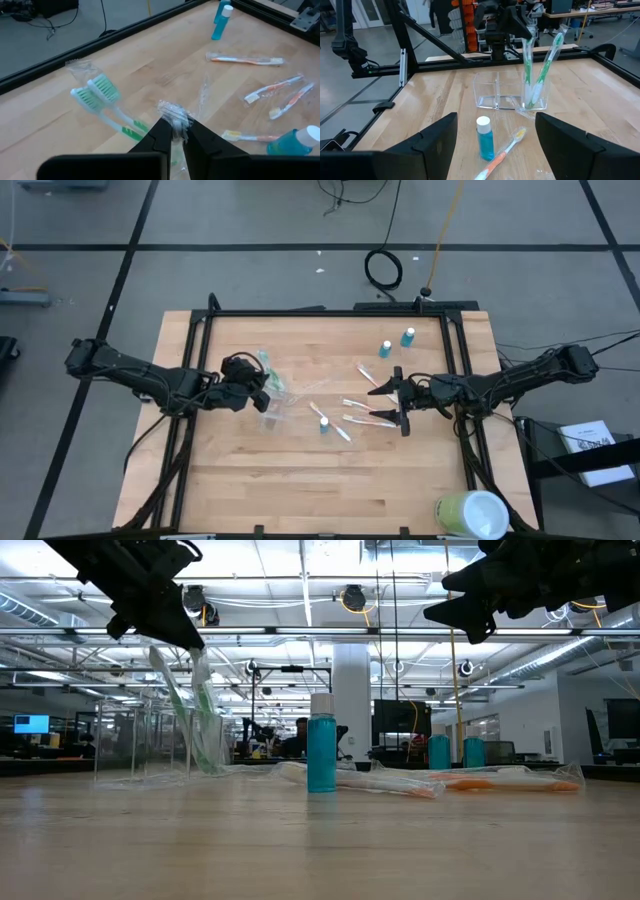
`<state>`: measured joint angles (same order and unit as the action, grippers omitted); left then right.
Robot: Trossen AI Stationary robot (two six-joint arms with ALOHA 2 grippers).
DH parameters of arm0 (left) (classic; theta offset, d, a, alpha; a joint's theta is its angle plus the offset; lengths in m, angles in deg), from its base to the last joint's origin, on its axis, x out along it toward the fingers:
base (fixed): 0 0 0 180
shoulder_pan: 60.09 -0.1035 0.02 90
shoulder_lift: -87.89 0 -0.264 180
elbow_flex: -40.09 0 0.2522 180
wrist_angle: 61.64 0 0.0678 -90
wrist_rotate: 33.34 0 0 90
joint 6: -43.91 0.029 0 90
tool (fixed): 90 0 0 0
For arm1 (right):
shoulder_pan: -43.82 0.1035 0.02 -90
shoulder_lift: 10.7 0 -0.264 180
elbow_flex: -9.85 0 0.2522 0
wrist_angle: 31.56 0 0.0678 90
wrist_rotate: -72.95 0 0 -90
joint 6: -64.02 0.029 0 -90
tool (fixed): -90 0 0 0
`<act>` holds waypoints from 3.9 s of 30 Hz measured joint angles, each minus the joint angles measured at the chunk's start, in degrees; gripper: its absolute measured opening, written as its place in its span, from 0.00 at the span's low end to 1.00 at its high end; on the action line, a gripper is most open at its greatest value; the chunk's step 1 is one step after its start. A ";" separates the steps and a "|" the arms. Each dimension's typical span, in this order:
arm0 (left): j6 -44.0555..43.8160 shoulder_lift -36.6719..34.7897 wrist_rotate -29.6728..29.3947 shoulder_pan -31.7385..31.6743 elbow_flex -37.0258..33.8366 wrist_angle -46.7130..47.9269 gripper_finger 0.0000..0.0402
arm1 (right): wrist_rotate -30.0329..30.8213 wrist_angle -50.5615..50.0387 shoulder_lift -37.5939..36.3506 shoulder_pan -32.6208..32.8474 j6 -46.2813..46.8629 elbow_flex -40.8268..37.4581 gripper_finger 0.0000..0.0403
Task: Pick & Place toothbrushing station
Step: Put the green toothbrush into the top section of the transparent organizer, then put the orange toothbrush into the bottom section of the transparent organizer
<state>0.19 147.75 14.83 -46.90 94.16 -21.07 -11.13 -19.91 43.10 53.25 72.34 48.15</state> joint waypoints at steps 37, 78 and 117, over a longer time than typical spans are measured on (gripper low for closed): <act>15.39 0.00 -4.41 0.70 9.88 -0.52 0.52 | -0.02 -0.54 0.00 0.02 1.49 0.00 0.64; 43.63 -12.67 3.93 14.45 -18.64 -54.85 0.52 | 8.49 -25.42 13.15 -8.33 15.35 0.02 0.64; 35.97 -11.76 1.39 10.34 -18.62 -50.23 0.52 | -13.33 -0.97 31.74 -18.83 7.58 0.04 0.64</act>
<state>36.16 135.99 16.22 -36.56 75.54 -71.30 -24.46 -20.88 74.83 34.42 79.92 48.19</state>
